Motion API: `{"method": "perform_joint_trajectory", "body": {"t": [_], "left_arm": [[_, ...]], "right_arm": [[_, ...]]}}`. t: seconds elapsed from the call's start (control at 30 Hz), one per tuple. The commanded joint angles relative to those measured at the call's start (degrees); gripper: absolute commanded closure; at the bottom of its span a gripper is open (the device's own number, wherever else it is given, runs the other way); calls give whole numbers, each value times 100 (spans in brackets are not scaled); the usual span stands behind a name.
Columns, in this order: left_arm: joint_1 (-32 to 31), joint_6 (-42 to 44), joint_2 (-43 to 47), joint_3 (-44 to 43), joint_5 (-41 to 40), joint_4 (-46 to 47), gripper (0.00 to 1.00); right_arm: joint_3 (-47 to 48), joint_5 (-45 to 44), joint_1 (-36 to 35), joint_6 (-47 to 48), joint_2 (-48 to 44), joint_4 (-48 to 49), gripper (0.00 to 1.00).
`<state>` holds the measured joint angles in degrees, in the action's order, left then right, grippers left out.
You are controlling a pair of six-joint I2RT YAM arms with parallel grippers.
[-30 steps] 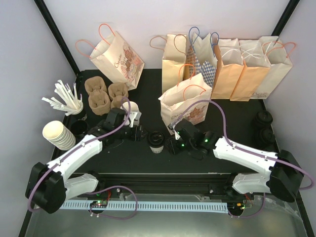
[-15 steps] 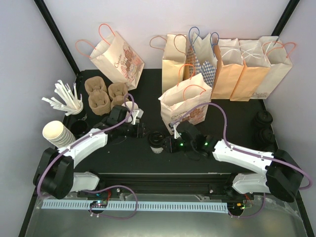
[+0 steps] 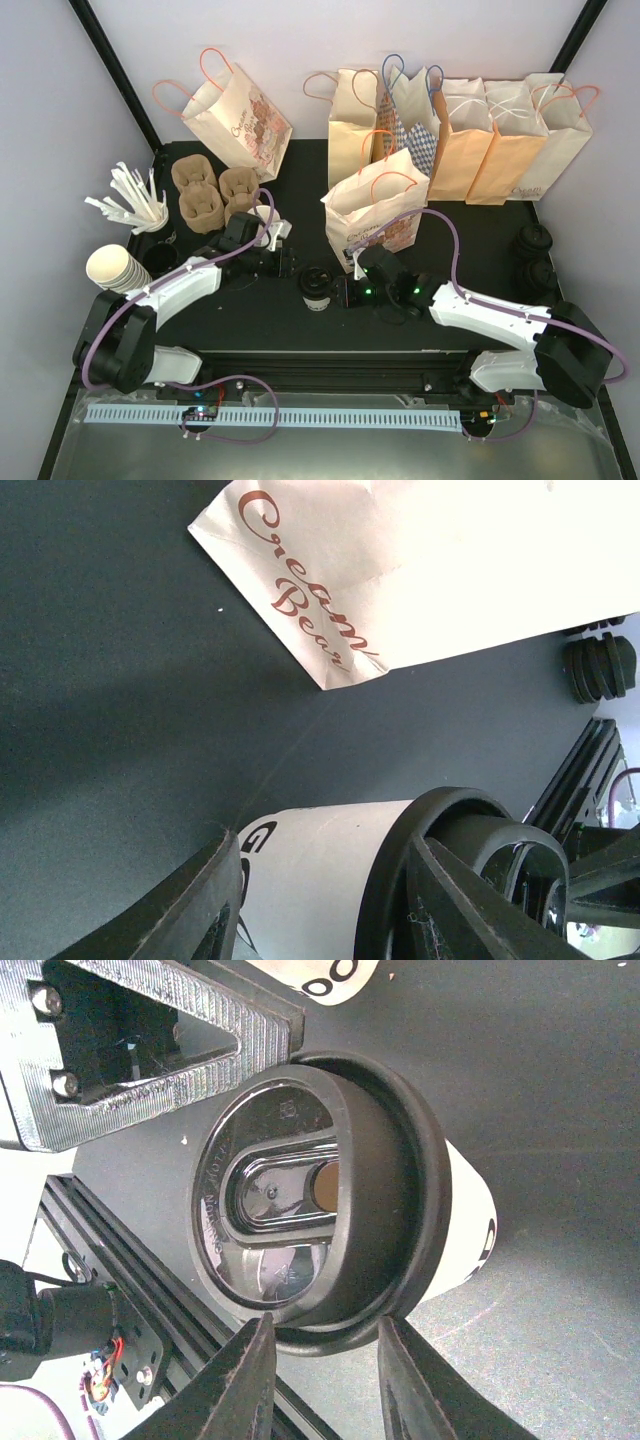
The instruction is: Pack the takeout coffee
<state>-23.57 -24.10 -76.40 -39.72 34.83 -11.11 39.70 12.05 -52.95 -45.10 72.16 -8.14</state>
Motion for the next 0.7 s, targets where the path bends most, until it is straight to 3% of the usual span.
{"method": "perform_joint_trajectory", "body": {"t": [0.0,0.67], "left_arm": [[4,-21,-88,34,277,178,52],[11,-484,870,903,-120,254,53]], "right_arm": [[-69,-124,30,3,54,-26,69],[549,181,732,568,448,-82,71]]}}
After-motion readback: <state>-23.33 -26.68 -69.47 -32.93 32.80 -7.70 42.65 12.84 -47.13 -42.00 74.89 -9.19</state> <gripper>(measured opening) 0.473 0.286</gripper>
